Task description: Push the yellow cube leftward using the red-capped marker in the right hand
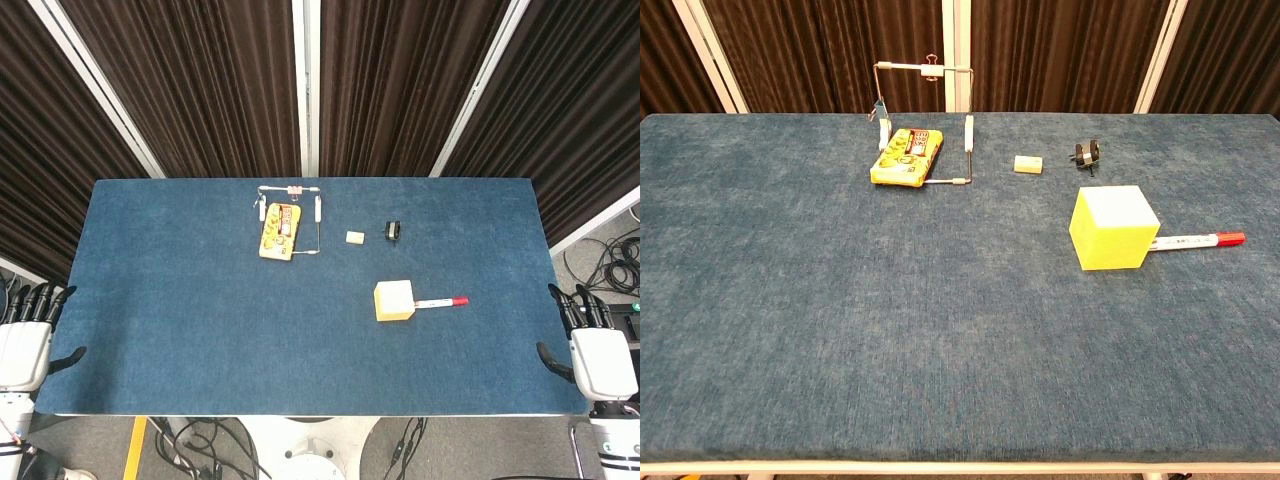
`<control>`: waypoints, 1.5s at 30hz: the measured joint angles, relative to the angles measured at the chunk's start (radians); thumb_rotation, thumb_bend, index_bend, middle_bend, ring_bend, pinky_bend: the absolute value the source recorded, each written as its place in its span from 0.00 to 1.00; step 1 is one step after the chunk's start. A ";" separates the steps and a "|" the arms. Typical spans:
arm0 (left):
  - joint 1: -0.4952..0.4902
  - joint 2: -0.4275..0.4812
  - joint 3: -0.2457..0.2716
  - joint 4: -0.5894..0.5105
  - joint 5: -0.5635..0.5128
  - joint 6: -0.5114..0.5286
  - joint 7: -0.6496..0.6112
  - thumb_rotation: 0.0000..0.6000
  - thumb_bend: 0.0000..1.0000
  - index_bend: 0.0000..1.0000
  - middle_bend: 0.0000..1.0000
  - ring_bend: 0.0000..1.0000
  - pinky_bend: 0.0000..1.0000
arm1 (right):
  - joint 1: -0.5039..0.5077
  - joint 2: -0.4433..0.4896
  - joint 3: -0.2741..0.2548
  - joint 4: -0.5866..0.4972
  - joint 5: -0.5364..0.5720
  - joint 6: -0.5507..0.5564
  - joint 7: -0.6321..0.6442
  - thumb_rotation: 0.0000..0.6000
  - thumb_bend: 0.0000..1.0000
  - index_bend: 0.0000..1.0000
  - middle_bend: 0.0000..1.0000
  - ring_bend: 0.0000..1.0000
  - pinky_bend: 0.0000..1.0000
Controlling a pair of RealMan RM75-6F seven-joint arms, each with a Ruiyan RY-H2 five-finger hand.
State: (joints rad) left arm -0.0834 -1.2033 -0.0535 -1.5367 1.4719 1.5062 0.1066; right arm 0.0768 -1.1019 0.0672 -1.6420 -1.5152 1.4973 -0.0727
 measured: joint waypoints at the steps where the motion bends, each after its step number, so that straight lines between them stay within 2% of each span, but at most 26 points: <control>1: 0.000 0.001 0.002 -0.003 0.000 -0.002 0.000 1.00 0.03 0.19 0.15 0.10 0.07 | 0.000 0.000 0.000 0.001 -0.001 0.000 0.002 1.00 0.21 0.04 0.19 0.01 0.12; 17: 0.011 0.013 0.008 -0.030 0.010 0.012 0.003 1.00 0.03 0.19 0.15 0.10 0.07 | 0.009 0.022 -0.012 0.001 -0.025 -0.021 0.015 1.00 0.21 0.06 0.21 0.01 0.12; 23: 0.011 0.014 0.009 -0.031 0.016 0.014 0.001 1.00 0.03 0.19 0.15 0.10 0.07 | 0.066 0.022 -0.007 -0.001 -0.024 -0.114 -0.022 1.00 0.23 0.15 0.28 0.03 0.15; 28: 0.017 0.014 0.010 -0.030 0.017 0.021 -0.003 1.00 0.03 0.19 0.15 0.10 0.07 | 0.158 -0.003 0.007 0.022 0.011 -0.277 -0.068 1.00 0.19 0.15 0.26 0.03 0.15; 30: 0.019 0.013 0.012 -0.028 0.017 0.020 -0.006 1.00 0.03 0.19 0.15 0.10 0.07 | 0.206 -0.027 0.016 0.045 0.034 -0.353 -0.083 1.00 0.14 0.16 0.26 0.03 0.15; 33: 0.019 0.016 0.019 -0.028 0.015 0.008 -0.010 1.00 0.03 0.19 0.15 0.10 0.07 | 0.277 -0.081 0.030 0.105 0.066 -0.440 -0.108 1.00 0.12 0.21 0.28 0.03 0.15; 38: 0.020 0.019 0.021 -0.032 0.007 -0.002 -0.015 1.00 0.03 0.19 0.15 0.10 0.07 | 0.343 -0.197 0.046 0.236 0.103 -0.500 -0.150 1.00 0.12 0.29 0.33 0.03 0.15; 45: 0.021 0.024 0.022 -0.038 -0.003 -0.012 -0.019 1.00 0.03 0.19 0.15 0.10 0.07 | 0.411 -0.358 0.053 0.412 0.131 -0.548 -0.183 1.00 0.16 0.37 0.36 0.03 0.15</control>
State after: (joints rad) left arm -0.0626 -1.1794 -0.0319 -1.5743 1.4691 1.4942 0.0874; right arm 0.4876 -1.4600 0.1204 -1.2299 -1.3840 0.9498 -0.2560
